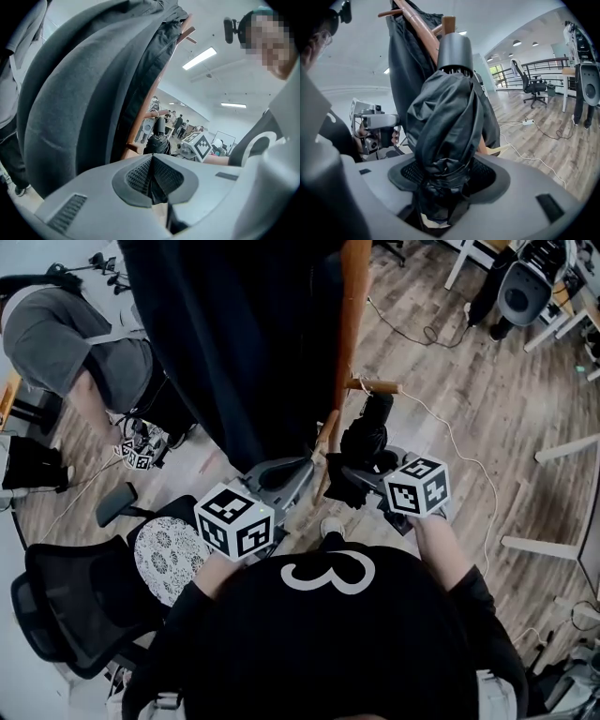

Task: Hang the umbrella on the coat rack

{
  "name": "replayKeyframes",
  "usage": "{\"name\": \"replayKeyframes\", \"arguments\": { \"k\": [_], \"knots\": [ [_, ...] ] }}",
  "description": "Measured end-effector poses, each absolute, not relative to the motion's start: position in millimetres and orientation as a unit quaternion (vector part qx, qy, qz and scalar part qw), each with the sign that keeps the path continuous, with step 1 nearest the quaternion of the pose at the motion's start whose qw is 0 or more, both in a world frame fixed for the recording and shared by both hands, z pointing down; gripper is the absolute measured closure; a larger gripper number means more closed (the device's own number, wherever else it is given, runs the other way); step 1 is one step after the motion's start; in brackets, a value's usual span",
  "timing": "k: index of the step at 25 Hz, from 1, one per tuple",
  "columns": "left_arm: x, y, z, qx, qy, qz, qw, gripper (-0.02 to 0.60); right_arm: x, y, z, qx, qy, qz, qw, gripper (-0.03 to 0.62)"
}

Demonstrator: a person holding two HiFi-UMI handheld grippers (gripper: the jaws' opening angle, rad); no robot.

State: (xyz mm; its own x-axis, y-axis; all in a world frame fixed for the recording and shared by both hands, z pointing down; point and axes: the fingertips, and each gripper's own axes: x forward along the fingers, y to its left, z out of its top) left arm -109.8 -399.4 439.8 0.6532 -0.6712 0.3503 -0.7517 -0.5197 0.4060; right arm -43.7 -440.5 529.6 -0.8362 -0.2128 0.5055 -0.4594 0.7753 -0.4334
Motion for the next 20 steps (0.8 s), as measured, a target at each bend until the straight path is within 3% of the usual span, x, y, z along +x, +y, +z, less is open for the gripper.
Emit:
{"name": "replayKeyframes", "arguments": {
  "k": [20],
  "knots": [
    [-145, -388, 442, 0.847, -0.445, 0.068, 0.283, 0.566, -78, -446, 561, 0.162, -0.916, 0.264, 0.254, 0.313]
  ]
}}
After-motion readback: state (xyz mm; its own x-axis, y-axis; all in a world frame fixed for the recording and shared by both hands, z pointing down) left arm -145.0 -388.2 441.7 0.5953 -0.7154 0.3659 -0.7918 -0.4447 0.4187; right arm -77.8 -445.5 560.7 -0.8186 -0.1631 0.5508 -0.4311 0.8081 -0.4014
